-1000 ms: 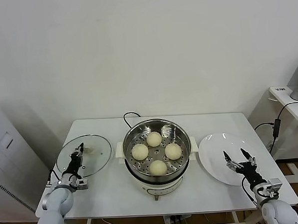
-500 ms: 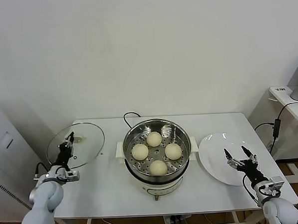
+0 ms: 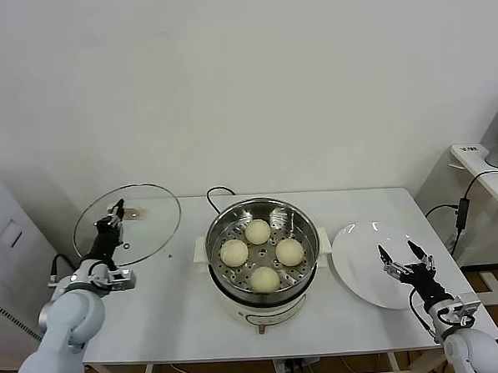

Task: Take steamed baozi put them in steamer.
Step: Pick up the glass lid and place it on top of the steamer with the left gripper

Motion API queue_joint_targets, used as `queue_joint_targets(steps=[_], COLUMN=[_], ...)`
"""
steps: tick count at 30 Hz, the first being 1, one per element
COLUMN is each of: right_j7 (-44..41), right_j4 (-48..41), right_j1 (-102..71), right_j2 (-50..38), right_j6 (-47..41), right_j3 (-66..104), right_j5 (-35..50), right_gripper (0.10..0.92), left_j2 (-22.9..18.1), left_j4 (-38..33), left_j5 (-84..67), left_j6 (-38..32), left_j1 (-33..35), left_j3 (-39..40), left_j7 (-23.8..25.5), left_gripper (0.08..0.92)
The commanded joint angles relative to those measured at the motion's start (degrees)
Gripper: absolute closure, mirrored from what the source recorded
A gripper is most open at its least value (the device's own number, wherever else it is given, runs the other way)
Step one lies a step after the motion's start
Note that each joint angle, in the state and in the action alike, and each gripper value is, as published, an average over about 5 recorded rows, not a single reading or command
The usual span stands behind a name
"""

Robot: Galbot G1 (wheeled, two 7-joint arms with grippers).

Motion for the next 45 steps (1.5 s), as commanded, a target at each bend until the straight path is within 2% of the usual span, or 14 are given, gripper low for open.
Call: queue_joint_targets(steps=[1,7,13,18,25,45], right_j7=[-0.01,0.02,-0.02,-0.16,-0.37,-0.99], right_j4=[0.08,-0.11,-0.85,-1.34,-1.97,-3.57], right_j1=[-0.03,0.47,1.00,1.02,0.92,1.10], right_j2=[-0.25,-0.49,-0.52,-0.36,-0.52,-0.10], right_j6=[0.00,-0.15,-0.16,-0.01,0.22,0.81], right_j3=[0.18,0.22,0.15,0.25,0.69,0.71], right_j5=[0.10,0.28,0.23,0.21,0.30,0.29], right_gripper=[0.203,0.203,0.203,0.203,0.203,0.203], left_j2=[1.04,-2.28,-6.92,-11.09,-14.92,-23.32], left_j4=[-19.35,-20.65,-19.14,-17.13,-14.64,-6.56], left_j5=[6.54,14.75,21.18,24.83,29.17,32.91], left_j6=[19.47,27.52,29.60,29.39,29.04,28.79], left_j1=[1.97,0.99,0.53,-0.20,-1.14,-2.86], left_j3=[12.44,21.62,27.29,29.39,31.10,34.37], left_j7=[10.67,13.67,14.68,14.85,14.86,14.22], left_gripper=[0.895,0.895,0.895,0.895,0.895,0.895])
